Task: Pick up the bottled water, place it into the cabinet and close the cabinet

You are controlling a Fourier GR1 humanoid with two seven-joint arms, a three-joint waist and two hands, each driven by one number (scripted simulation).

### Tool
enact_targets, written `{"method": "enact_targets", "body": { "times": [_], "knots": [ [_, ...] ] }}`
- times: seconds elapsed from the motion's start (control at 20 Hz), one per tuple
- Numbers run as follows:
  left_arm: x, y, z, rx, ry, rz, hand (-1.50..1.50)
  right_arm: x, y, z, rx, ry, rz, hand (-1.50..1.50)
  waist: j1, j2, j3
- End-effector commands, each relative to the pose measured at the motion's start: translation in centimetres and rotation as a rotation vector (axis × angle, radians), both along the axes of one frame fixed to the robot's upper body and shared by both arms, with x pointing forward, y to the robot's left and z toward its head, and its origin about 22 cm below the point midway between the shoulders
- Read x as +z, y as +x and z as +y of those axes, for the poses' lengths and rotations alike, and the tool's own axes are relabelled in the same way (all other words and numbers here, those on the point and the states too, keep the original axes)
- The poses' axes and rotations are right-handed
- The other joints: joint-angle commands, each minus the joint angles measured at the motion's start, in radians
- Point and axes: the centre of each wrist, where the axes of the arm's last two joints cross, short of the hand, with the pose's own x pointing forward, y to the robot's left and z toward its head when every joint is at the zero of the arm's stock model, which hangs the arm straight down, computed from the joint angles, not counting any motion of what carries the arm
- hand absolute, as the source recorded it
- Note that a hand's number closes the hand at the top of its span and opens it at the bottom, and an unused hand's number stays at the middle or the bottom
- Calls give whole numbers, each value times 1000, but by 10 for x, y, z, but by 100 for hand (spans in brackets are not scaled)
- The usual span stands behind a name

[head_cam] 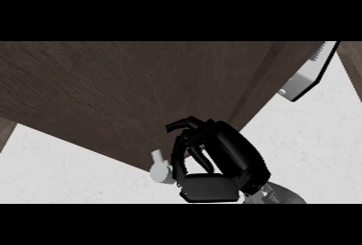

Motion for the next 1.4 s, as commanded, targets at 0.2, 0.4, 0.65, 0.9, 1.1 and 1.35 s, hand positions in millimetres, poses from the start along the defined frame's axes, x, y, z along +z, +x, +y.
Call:
{"method": "enact_targets", "body": {
  "times": [0.2, 0.4, 0.65, 0.9, 1.1, 1.35],
  "knots": [
    [1, -21, 21, 34, -18, -5, -150, 22, 72, -10, -5, 128, -54, 150, -15, -18, 3],
    [23, -28, 18, 27, -22, -14, -150, 31, 108, -9, 13, 98, -68, 150, -12, -17, 4],
    [13, -41, 37, 24, -9, -12, -150, 27, 136, -17, 71, 69, -67, 150, -21, -19, 3],
    [20, -32, 35, 26, -29, -1, -150, 52, 152, -8, 100, 54, -55, 150, -25, -15, 3],
    [14, -40, 36, 24, -16, 7, -150, 46, 151, 14, 101, 93, -47, 150, -14, -16, 3],
    [19, -27, 25, -25, -30, 2, -150, 42, 151, 22, 173, 102, -33, 150, -14, -11, 3]
  ]
}}
